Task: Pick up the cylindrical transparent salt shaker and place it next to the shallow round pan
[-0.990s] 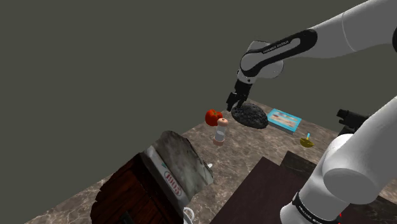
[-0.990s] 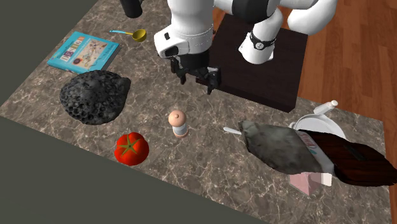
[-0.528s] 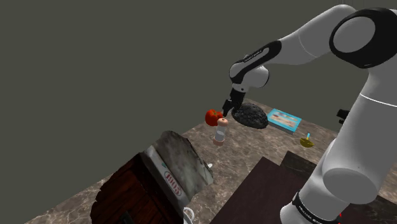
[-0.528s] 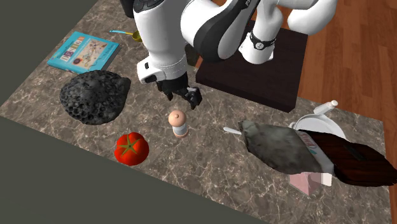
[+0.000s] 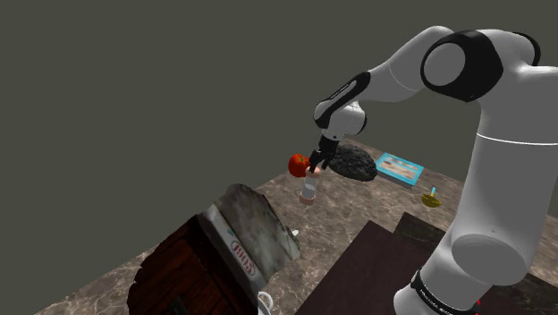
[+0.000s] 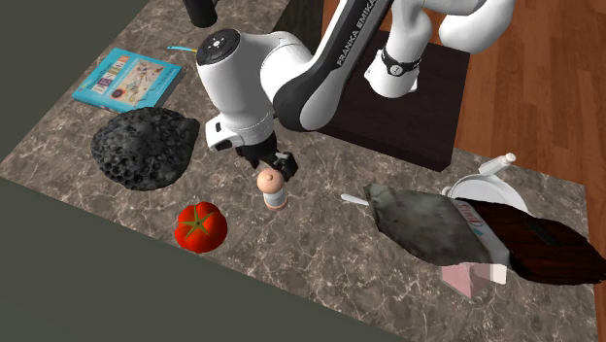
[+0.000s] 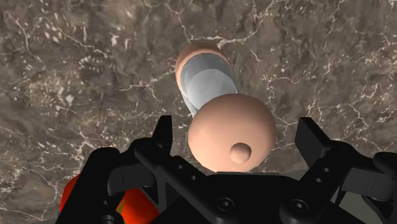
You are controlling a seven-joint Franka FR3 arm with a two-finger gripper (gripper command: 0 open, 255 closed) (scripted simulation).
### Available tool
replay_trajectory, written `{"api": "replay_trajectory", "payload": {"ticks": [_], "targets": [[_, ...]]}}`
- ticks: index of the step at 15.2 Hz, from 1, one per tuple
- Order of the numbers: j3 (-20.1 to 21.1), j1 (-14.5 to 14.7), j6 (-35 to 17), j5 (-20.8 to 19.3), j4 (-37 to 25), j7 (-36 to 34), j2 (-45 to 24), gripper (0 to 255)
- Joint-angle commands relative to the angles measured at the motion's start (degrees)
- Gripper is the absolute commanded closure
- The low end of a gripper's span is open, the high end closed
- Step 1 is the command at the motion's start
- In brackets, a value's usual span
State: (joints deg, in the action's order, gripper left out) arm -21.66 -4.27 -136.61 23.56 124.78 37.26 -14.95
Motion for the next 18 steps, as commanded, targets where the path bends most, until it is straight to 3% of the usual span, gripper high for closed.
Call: {"api": "replay_trajectory", "payload": {"ticks": [1, 10, 11, 18], "targets": [[0.50, -0.04, -1.17, 1.03, 0.09, 0.54, -1.19, 0], [0.90, -0.15, -2.06, 1.84, 0.15, 1.07, -2.14, 0], [0.90, -0.15, -2.06, 1.84, 0.15, 1.07, -2.14, 255], [0.89, -0.14, -2.04, 1.82, 0.16, 1.04, -2.11, 255]]}}
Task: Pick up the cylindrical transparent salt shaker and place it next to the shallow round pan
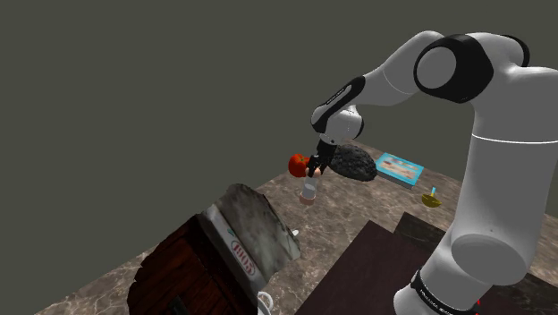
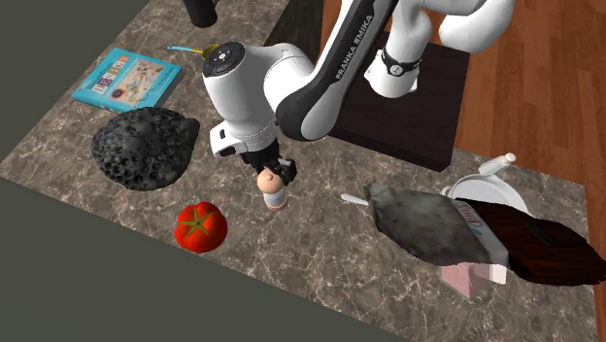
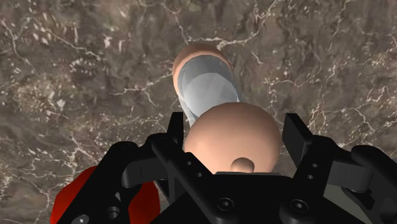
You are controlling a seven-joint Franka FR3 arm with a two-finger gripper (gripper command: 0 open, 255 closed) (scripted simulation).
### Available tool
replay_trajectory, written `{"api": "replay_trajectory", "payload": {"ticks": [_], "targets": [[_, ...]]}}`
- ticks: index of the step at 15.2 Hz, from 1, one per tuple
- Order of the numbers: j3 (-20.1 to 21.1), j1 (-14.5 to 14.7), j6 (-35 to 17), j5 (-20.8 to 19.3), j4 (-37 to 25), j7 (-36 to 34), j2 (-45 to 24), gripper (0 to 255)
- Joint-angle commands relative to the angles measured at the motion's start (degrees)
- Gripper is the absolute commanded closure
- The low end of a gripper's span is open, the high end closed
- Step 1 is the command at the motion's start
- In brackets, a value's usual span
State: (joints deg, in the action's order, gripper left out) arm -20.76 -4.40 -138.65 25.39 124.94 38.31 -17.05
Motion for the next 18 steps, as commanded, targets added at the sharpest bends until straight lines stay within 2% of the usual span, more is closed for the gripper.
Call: {"api": "replay_trajectory", "payload": {"ticks": [1, 18], "targets": [[-0.01, -0.01, -0.01, -0.01, 0.01, 0.00, -0.01, 255], [-2.45, 1.52, 9.49, -7.59, -2.23, -6.55, 8.84, 255]]}}
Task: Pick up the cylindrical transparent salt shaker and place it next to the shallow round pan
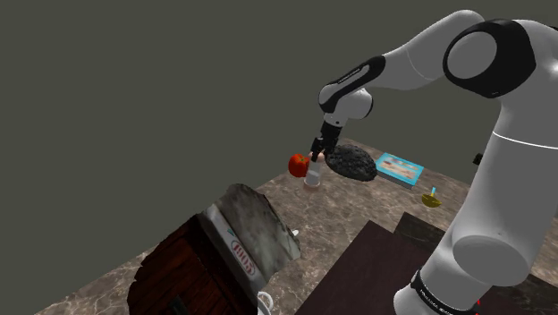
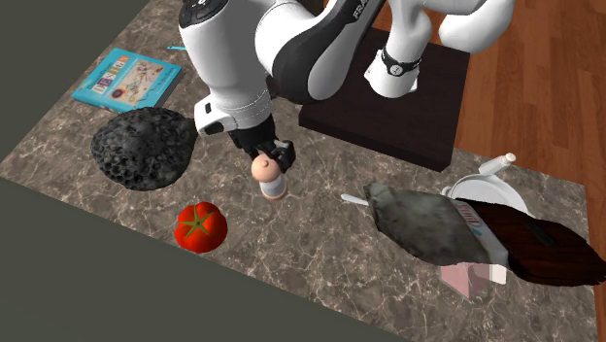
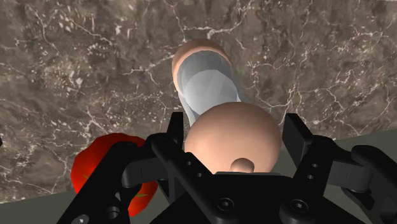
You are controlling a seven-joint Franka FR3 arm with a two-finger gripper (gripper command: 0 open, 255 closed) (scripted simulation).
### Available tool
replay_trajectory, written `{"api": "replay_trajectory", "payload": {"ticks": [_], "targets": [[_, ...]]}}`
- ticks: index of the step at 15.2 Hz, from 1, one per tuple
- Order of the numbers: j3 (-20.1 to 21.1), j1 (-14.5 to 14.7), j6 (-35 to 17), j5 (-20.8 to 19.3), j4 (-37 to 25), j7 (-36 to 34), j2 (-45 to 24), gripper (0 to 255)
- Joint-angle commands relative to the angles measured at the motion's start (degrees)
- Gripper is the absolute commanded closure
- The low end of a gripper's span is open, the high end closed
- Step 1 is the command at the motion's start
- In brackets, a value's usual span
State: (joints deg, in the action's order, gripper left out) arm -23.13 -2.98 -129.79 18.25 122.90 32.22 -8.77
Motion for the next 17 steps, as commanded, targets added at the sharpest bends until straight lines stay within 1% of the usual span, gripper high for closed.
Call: {"api": "replay_trajectory", "payload": {"ticks": [1, 17], "targets": [[-0.15, 0.15, 1.27, -0.84, -0.44, -0.81, 1.04, 255], [-0.68, 0.50, 12.05, -5.61, -6.29, -5.52, 7.10, 255]]}}
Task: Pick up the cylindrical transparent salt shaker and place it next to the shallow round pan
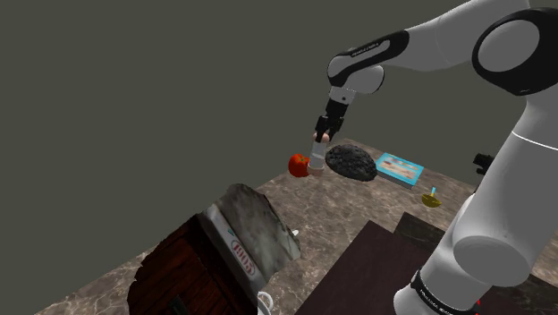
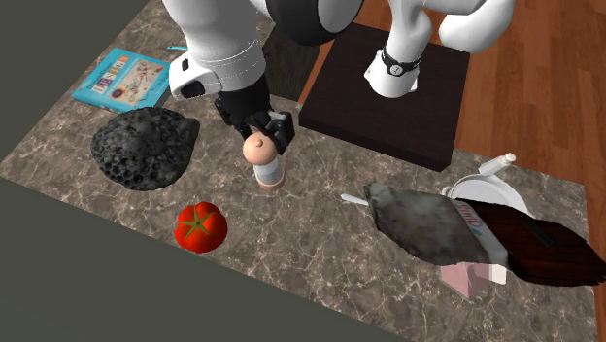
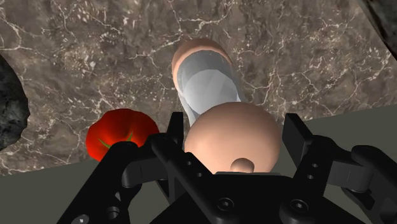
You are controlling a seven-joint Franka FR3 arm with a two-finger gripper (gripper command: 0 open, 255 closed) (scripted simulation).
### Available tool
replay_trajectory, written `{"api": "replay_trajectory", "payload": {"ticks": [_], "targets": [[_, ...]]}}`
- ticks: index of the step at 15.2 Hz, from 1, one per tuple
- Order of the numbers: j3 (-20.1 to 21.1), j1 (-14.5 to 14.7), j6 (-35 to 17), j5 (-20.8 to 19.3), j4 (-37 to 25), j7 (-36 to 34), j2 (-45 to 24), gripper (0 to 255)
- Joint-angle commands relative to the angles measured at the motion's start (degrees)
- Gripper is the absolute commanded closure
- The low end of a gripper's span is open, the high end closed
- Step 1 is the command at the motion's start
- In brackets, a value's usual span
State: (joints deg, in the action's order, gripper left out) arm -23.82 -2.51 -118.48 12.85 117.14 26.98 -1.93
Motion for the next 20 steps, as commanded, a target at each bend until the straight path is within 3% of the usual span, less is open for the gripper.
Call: {"api": "replay_trajectory", "payload": {"ticks": [1, 17, 20], "targets": [[0.01, 0.03, 1.44, -0.42, -1.01, -0.52, 0.53, 255], [0.02, 0.06, 12.65, -2.48, -10.09, -3.42, 3.20, 255], [2.06, 1.63, 10.91, -4.67, -3.60, -7.57, 9.12, 255]]}}
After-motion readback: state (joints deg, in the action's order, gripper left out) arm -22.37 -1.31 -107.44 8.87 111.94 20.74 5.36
